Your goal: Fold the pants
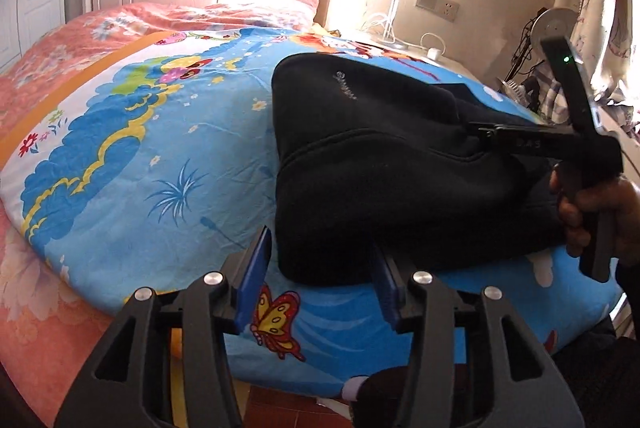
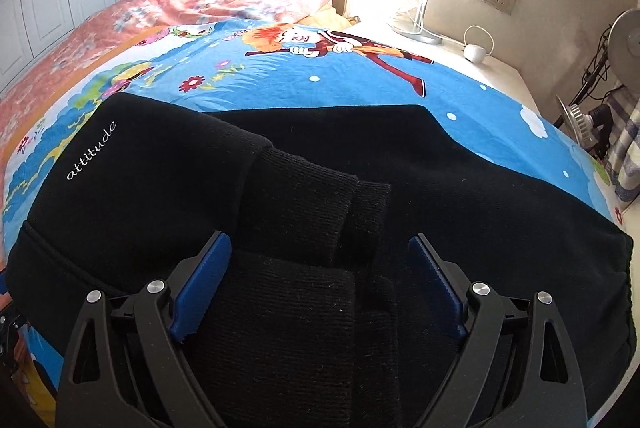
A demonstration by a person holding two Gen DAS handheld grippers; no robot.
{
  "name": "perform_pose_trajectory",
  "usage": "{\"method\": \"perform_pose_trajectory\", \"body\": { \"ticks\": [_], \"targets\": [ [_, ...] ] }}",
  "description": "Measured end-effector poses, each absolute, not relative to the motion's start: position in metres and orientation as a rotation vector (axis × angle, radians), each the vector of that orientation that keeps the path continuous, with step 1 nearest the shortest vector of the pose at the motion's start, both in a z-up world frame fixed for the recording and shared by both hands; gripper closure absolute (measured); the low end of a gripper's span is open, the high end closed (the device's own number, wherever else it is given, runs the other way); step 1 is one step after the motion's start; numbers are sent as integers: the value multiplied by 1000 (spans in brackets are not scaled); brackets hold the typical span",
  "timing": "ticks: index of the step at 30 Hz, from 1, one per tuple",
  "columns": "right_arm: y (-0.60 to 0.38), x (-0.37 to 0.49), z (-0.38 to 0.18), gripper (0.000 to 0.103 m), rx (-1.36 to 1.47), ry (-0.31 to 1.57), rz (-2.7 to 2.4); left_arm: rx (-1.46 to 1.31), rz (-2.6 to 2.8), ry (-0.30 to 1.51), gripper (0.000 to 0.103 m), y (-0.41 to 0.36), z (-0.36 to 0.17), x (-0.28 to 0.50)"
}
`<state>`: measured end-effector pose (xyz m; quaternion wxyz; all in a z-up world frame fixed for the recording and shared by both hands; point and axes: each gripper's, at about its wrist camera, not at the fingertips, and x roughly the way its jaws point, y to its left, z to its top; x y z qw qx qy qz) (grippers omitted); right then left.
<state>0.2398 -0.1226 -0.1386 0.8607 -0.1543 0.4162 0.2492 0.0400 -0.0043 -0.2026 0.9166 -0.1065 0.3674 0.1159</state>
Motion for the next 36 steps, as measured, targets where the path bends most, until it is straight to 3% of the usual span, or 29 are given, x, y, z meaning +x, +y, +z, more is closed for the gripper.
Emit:
{"method": "perform_pose_trajectory", "body": {
  "ticks": [4, 5, 7, 11, 17, 20, 27, 29, 31, 36],
  "targets": [
    [-123, 240, -139, 15, -340, 859, 519, -285, 215, 729, 61, 10, -209, 28],
    [-124, 240, -140, 14, -333, 859, 516, -324, 224, 724, 66, 18, -210, 26],
    [-125, 241, -141, 13, -324, 860, 514, -492, 182, 709, 66, 39, -218, 19],
    [-124, 240, -141, 12, -337, 850, 509, -295, 176, 746, 66, 12, -203, 24],
    [-125, 239, -142, 12, -315, 846, 501, -292, 141, 596, 66, 24, -135, 12],
    [-125, 238, -142, 12, -308, 846, 495, -212, 98, 588, 67, 26, -112, 52],
    [-126, 239, -142, 12, -302, 853, 504, -52, -35, 856, 79, 73, -166, 206],
    [-126, 239, -143, 12, -297, 855, 507, -54, 15, 892, 101, 94, -176, 234],
    [-127, 240, -143, 12, -294, 858, 511, -105, 103, 849, 101, 113, -161, 236],
    [-129, 242, -144, 12, -271, 869, 521, -199, 36, 741, 79, 110, -128, 194]
  ]
}}
